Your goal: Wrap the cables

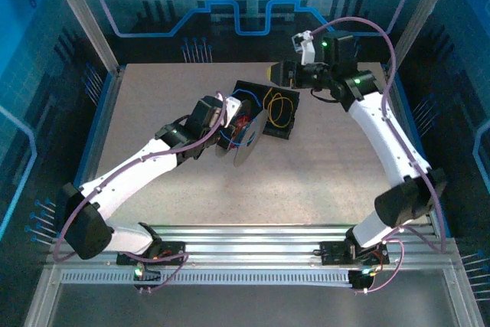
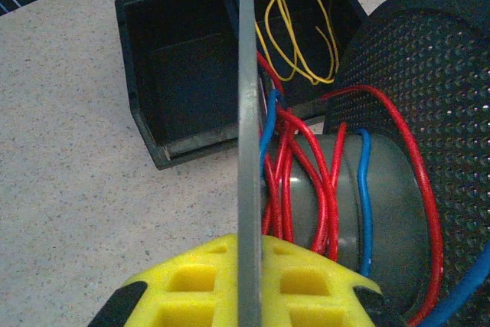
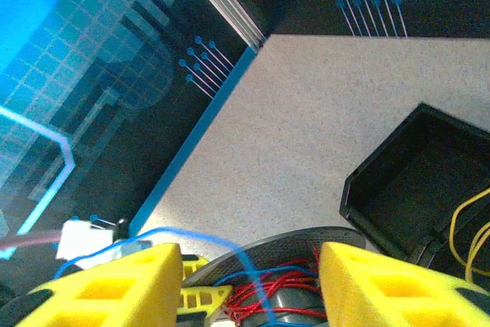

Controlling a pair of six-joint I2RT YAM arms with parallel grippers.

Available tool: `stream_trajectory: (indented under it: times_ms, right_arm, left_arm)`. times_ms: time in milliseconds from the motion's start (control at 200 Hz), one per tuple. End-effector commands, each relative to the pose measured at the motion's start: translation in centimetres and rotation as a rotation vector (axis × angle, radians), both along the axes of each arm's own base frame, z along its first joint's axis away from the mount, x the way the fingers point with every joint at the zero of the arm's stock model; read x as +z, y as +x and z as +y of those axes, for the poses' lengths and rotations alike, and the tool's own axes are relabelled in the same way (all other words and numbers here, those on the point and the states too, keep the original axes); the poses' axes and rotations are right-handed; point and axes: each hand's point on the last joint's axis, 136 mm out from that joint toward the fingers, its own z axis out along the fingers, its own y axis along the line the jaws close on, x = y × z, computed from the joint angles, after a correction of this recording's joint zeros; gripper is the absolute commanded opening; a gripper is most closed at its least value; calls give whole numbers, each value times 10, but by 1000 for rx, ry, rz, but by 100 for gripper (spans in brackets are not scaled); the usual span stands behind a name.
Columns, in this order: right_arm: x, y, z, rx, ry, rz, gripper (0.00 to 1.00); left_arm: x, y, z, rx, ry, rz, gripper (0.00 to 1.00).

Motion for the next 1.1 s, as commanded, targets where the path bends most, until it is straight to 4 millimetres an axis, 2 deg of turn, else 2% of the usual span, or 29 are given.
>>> stream_trajectory:
  times_ms: [0,235,350,400,495,651,841,1096]
  right_arm:
    - [2,-13,-11,22,-4,-37,56]
    - [-18,-43,-7,139,-46,-24,58]
    - [-25,-68,8,235,-80,-91,56]
    - [-30,-74,13,242,-115,-118,55]
    - [-36,-78,19,266,-172,-180,51]
    - [-40,-78,30,295,-266,-248,56]
    - [-50,-64,36,319,-343,-223,57]
    - [-51,-63,51,386,-333,-210,56]
  left_arm:
    - [37,-5,-9,-51,-84,-100,0]
    - [41,-10,-11,-86,-85,-129,0]
    - [44,-13,-15,-114,-90,-145,0]
    - [45,-15,-17,-125,-92,-154,0]
    - [45,-17,-20,-143,-84,-154,0]
    - [41,-19,-23,-159,-70,-148,0]
    - [42,-23,-27,-174,-69,-145,0]
    - [41,-25,-29,-182,-71,-139,0]
